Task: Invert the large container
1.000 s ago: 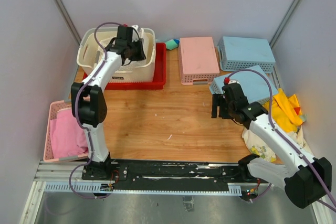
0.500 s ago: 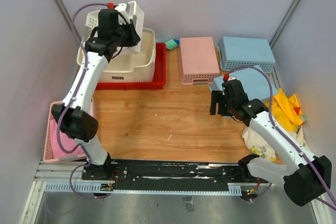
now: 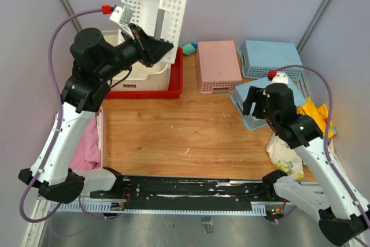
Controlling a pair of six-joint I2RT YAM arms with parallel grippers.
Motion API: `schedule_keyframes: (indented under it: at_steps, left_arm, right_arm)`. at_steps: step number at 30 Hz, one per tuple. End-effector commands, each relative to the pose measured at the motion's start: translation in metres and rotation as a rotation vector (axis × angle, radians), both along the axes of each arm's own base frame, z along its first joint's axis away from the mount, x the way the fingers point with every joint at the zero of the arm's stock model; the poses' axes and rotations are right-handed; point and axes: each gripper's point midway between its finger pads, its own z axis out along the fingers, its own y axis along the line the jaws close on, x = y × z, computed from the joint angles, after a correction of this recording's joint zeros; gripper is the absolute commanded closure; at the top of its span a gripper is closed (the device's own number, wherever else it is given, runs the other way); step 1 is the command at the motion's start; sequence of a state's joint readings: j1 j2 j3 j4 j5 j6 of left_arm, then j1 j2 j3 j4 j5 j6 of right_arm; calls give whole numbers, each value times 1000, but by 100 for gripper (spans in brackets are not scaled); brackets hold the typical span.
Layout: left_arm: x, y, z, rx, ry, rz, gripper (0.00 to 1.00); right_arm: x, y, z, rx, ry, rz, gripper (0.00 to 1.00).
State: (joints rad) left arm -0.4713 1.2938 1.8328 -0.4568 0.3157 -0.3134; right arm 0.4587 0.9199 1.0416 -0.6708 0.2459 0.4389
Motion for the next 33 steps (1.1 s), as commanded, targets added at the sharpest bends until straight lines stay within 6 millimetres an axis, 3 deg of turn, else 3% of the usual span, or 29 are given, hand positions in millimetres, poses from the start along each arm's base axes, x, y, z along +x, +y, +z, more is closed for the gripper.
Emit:
schedule_keyframes:
  at_steps: [1,4,7,11,14,18,22,26,33]
  left_arm:
    - [-53,-33,7,-190,12,-275,100]
    - [-90,-37,7,-336,66,-404,100]
    - [-118,-47,-8,-440,134,-525,100]
    - [-134,-65,-38,-476,249,-575,100]
    - [-147,-77,-46,-483,308,-629,100]
    - [-148,-83,-63,-546,383,-655,100]
    - [-135,-83,-71,-728,480,-661,100]
    - [-131,-86,-80,-805,541,-698,100]
    - [-128,-71,-117,-966,662,-751,100]
  right_arm:
    - [-15,-31,39,5,-128,-116,26]
    - [-27,-52,57,1,-215,-187,26]
    - [-36,-71,70,-17,-279,-249,25]
    - [-43,-86,85,-46,-331,-296,25]
    - [-43,-92,91,-83,-343,-313,25]
    - [-41,-91,94,-90,-340,-304,25]
    - [-34,-83,91,-103,-318,-265,26]
    - [-30,-79,85,-135,-270,-241,26]
    - [-28,-77,80,-139,-268,-235,24]
